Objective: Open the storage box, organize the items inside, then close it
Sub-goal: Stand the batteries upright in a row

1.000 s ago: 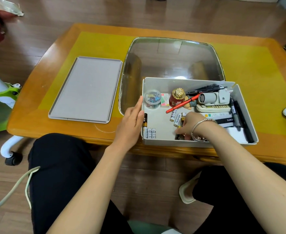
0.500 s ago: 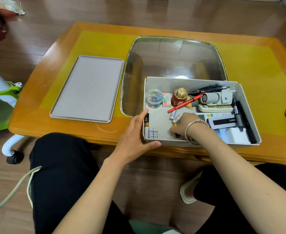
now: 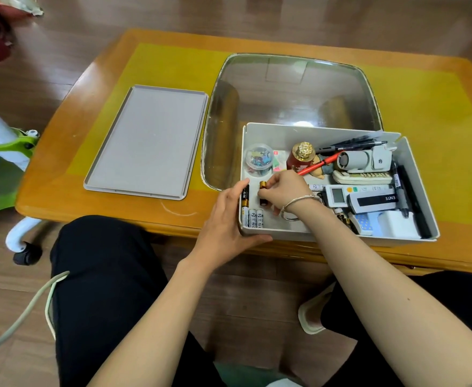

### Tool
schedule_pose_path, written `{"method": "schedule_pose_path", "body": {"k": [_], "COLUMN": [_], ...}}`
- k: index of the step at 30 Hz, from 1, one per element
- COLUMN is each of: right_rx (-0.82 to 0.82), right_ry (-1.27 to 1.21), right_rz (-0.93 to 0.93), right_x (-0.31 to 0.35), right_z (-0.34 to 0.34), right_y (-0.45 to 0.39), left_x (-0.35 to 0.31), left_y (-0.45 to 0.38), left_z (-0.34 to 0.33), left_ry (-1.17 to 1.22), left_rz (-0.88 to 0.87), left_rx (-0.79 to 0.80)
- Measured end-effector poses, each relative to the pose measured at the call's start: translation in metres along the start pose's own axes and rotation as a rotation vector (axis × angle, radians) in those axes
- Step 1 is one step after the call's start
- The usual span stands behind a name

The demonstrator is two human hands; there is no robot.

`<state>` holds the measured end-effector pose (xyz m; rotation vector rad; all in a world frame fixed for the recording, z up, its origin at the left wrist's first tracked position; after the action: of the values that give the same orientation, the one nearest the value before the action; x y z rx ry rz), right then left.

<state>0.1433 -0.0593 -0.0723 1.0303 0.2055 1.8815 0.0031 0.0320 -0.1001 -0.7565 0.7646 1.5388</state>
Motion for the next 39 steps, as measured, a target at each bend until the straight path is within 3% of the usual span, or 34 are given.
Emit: {"method": "schedule_pose_path", "body": {"k": [33, 36, 39], "right_rx": [0.123, 0.09, -0.049], "right_ry": [0.215, 0.19, 0.122], "right_rz": [0.216, 0.234, 0.195], "right_x": [0.008, 0.004, -0.011], "right_z": [-0.013, -0.002, 0.021], "right_y": [0.003, 0.01, 0.02], "left_x": [0.003, 0.003, 0.004], "left_y": [-0.001, -0.001, -0.001], "left_z": [-0.006, -0.005, -0.005], "left_ry": [-0.043, -0.031, -0.007], "left_rz": [-0.015, -0.007, -0.02], "left_rx": [-0.03, -0.026, -0.025]}}
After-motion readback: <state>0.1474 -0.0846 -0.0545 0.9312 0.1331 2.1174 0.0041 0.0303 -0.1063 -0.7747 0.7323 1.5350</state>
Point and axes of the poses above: each hand's wrist, its own y-axis away from the middle knuckle, its own z-axis out of the back of the hand, x = y × z, the point moved 3 cm from there along -y, towards the middle knuckle, and after that the axes turned 15 degrees about x, right-handed, at the moved point
